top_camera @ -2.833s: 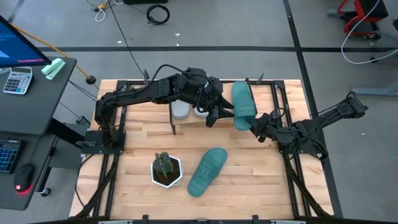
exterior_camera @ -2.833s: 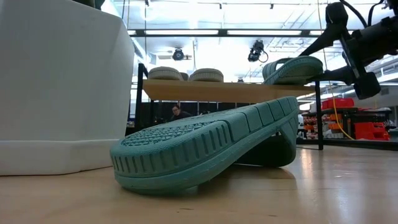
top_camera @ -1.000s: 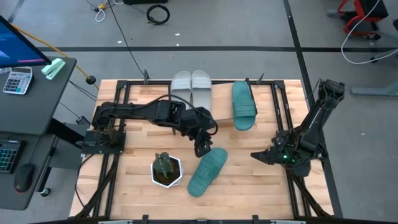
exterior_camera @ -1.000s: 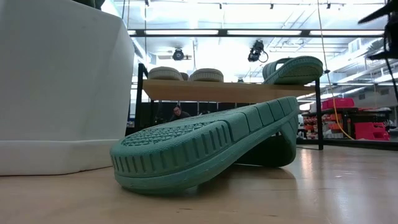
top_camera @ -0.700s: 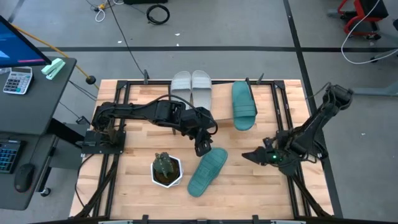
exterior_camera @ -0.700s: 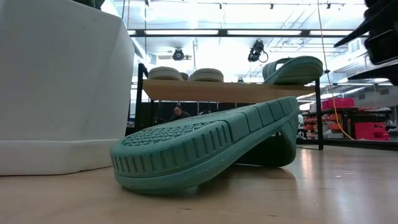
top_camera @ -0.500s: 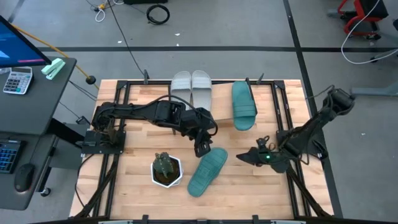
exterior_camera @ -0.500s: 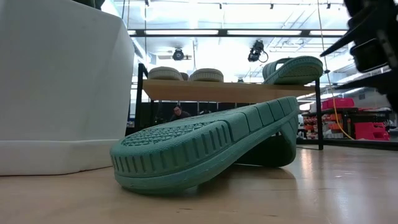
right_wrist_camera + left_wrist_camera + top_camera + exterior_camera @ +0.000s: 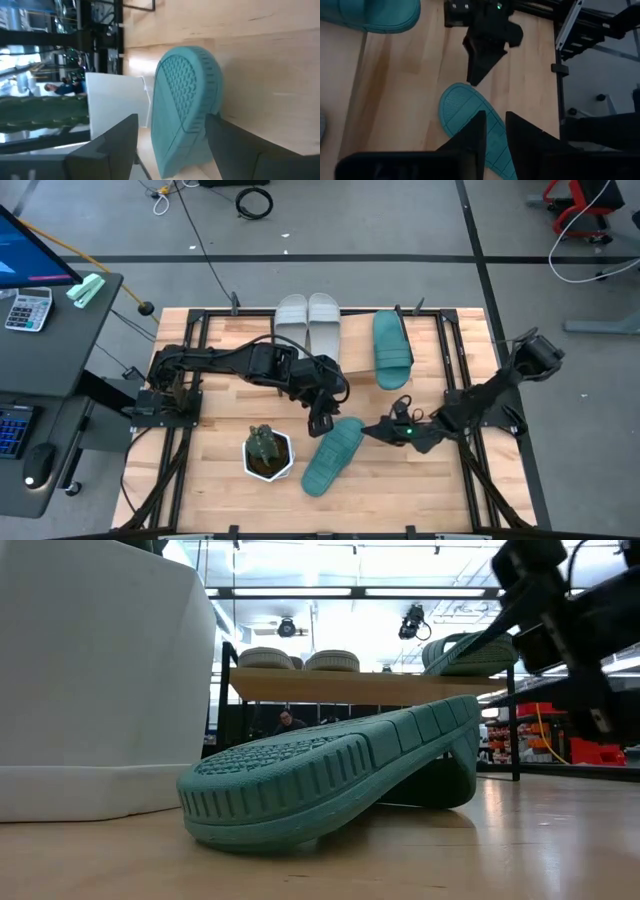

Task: Pick and place slides into the shelf
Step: Put the green slides on the shelf

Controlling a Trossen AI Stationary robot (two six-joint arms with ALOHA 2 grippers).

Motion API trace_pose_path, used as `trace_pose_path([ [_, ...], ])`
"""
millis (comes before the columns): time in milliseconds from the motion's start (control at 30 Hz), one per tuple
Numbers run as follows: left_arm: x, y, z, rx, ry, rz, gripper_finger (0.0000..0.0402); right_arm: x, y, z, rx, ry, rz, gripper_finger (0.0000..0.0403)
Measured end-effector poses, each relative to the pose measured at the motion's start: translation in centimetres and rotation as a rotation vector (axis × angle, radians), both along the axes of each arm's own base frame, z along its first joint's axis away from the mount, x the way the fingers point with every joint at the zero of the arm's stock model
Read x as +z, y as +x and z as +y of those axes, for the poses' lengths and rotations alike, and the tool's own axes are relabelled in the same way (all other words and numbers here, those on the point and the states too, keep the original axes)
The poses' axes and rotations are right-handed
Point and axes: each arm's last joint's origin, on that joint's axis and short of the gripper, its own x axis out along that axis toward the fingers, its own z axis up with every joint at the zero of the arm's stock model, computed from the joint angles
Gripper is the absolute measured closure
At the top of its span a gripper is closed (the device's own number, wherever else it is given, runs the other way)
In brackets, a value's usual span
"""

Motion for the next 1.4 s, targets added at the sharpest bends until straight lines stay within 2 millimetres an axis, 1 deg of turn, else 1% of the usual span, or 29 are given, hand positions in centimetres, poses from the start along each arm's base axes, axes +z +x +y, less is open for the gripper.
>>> trace_pose_path([
  [133,-0.1,-0.1,0.0,-0.011,0.014,0.015,0.0334,-0.7,1.1,0.0,-0.007,-0.004,0.04,0.0167],
  [233,-0.2,-0.2,0.0,-0.014,0.018,0.032,0.0335,-1.3,1.1,0.0,-0.022,0.003,0.062,0.0165],
  [367,-0.3,-0.4,0.0,-0.026,0.028,0.047,0.0331,-1.1,1.2,0.0,-0.018,0.004,0.055,0.0158],
  [567,-0.3,-0.4,-0.1,-0.03,0.03,0.047,0.0331,-1.7,0.8,-0.1,-0.013,0.003,0.121,0.0146],
  [867,-0.3,-0.4,-0.1,-0.029,0.03,0.045,0.0346,-1.9,1.1,-1.1,-0.05,-0.007,0.15,0.0139],
  [1067,-0.3,-0.4,-0.1,-0.028,0.029,0.039,0.0342,-2.6,1.5,-1.4,-0.043,-0.004,0.176,0.0139],
  [1200,-0.3,-0.3,-0.1,-0.026,0.027,0.038,0.034,-2.8,2.1,-1.4,-0.048,0.013,0.13,0.014],
  [1400,-0.2,-0.3,-0.1,-0.025,0.026,0.033,0.035,-2.9,3.3,-1.6,-0.045,0.02,0.054,0.0147],
])
